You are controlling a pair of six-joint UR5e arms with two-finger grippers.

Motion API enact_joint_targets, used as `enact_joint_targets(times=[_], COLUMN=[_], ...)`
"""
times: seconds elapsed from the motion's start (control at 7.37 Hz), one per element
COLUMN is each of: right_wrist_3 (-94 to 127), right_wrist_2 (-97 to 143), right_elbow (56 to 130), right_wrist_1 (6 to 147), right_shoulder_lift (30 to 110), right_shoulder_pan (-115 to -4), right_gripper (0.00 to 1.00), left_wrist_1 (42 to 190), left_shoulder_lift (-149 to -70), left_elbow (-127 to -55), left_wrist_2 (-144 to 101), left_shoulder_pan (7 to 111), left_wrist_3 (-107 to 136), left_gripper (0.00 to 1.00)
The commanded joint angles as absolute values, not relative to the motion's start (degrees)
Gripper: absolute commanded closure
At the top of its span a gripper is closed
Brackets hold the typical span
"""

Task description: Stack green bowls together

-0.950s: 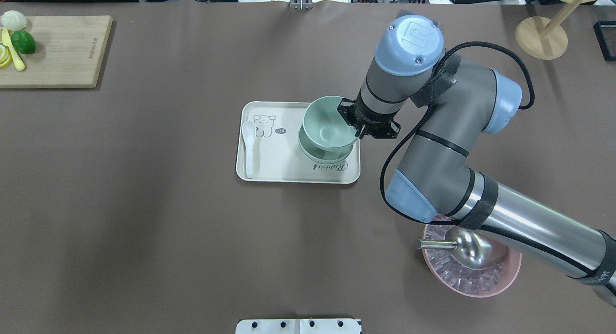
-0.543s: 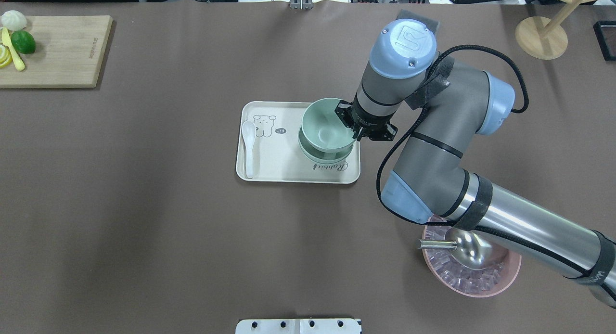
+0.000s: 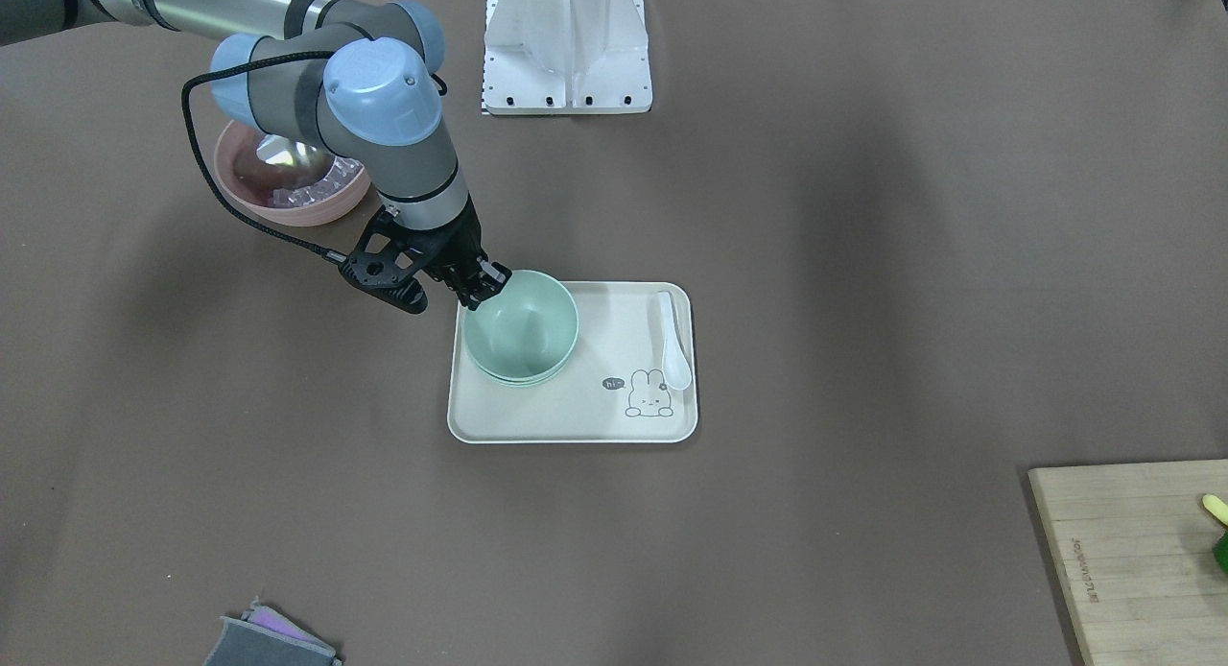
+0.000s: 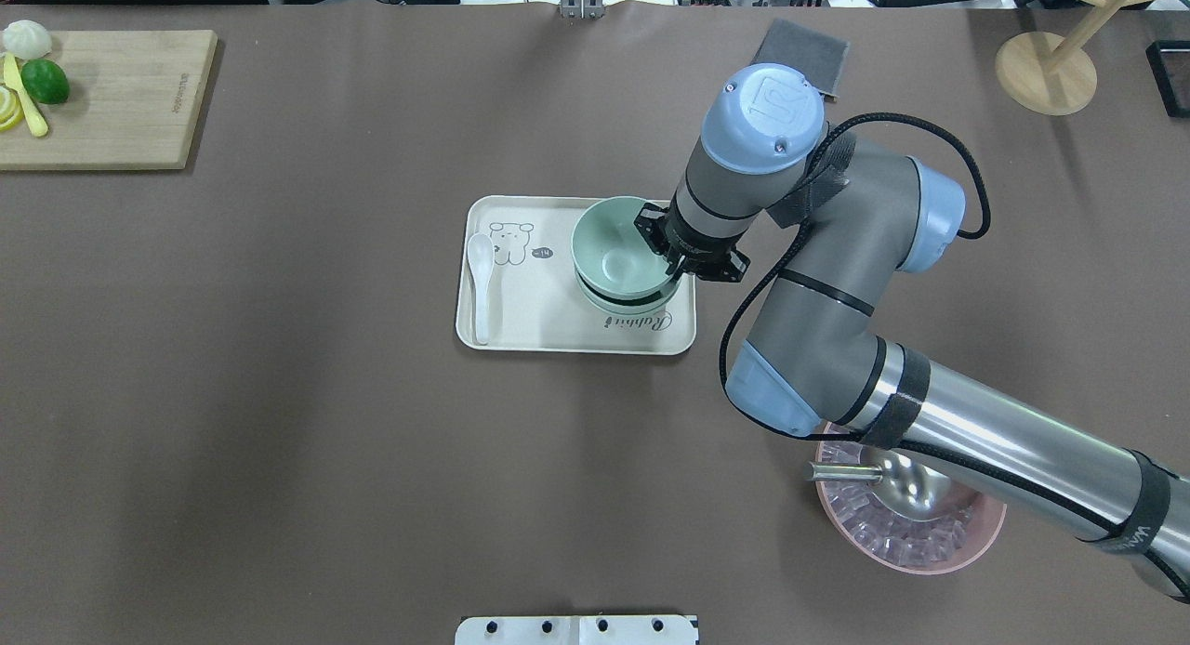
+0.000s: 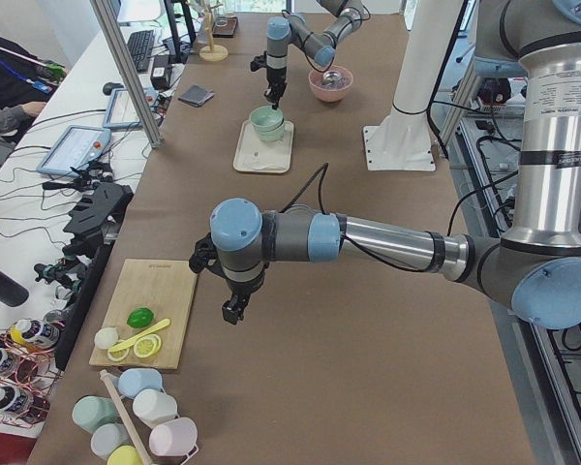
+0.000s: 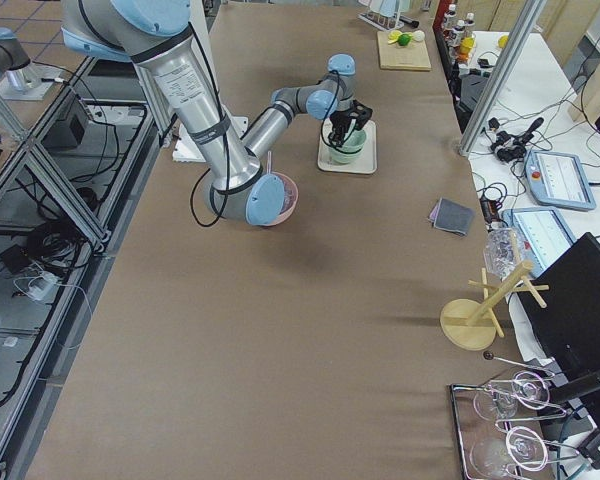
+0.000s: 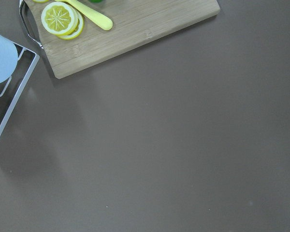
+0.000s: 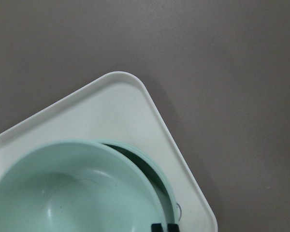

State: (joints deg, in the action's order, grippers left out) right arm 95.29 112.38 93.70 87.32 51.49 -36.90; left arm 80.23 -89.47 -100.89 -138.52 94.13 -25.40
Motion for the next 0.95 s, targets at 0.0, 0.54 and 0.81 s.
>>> enact_joint_targets(times=[0.0,0.54,0.81], right_wrist_3=[96.06,95.98,95.98], right_wrist_2=[112.24,112.15,112.24], right_elbow=[92.81,93.25,93.69], right_wrist_1=[85.78,86.13,86.22], right_shoulder_lift=[51.68,51.86,51.86], right_shoulder_pan=[-36.83,-36.65,-36.65], right_gripper=[1.0,1.0,1.0], left_wrist_1=[80.16,79.98,79.89], left_shoulder_lift=[-89.47,-89.47,-89.47], left_elbow=[-100.9,-100.9,-100.99], left_wrist_2=[-138.52,-139.31,-139.31], left_shoulder_pan=[94.13,94.13,94.13], left_wrist_3=[-25.4,-25.31,-25.31], left_gripper=[0.02,0.02,0.02])
